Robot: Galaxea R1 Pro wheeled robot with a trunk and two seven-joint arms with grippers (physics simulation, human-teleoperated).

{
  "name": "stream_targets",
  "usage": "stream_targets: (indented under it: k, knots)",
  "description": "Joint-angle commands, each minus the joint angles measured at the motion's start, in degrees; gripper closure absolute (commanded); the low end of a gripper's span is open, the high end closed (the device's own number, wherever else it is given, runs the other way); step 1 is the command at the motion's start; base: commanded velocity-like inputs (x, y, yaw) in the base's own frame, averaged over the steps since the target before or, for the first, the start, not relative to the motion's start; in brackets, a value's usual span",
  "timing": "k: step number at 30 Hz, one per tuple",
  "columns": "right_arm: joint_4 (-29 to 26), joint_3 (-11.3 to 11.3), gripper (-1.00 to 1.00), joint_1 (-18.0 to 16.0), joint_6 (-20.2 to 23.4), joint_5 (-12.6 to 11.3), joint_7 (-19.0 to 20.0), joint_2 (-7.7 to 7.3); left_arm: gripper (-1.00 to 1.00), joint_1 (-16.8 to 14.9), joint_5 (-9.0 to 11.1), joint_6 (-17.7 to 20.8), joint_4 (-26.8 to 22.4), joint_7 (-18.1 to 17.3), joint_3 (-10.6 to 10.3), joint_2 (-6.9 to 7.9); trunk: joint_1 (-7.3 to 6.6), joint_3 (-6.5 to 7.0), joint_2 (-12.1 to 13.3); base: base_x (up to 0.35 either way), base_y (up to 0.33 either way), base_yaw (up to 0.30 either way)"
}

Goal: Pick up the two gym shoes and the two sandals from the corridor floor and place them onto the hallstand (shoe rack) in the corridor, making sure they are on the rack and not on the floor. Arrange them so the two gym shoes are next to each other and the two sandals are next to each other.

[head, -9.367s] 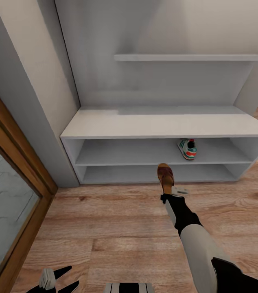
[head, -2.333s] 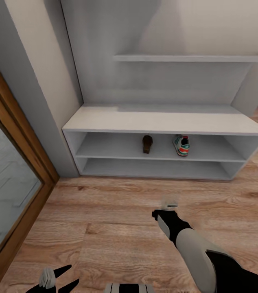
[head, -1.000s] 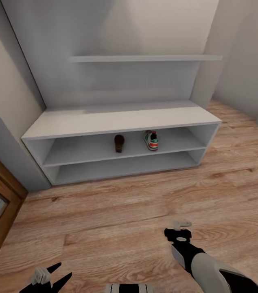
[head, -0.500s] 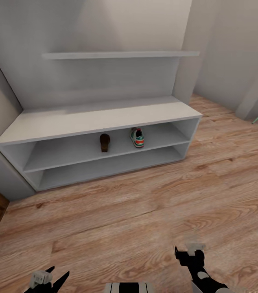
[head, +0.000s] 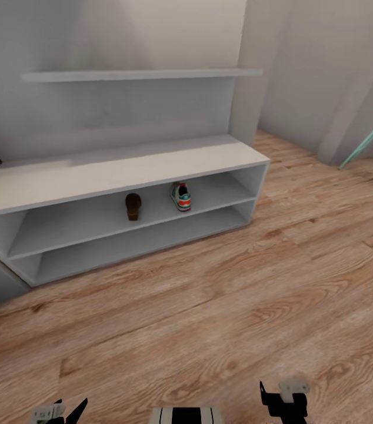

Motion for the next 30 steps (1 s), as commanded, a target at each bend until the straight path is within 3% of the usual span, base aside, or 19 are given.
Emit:
stream_targets:
  k: [1, 30]
  knots:
    - [0.1, -0.3, -1.0, 0.0, -0.2, 0.6, -0.3, 0.04, -1.0, -0.1, -0.6, -0.3, 0.0, -0.3, 0.5, -0.06, -0.01, -0.08, 0.0, 0.0, 0.0, -0.232]
    - [0.0, -0.4, -1.0, 0.0, -0.3, 0.5, -0.3, -0.07, -1.0, -0.1, -0.9, -0.3, 0.2, -0.2, 0.5, -0.33, -0.01, -1.4, 0.0, 0.0, 0.0, -0.265]
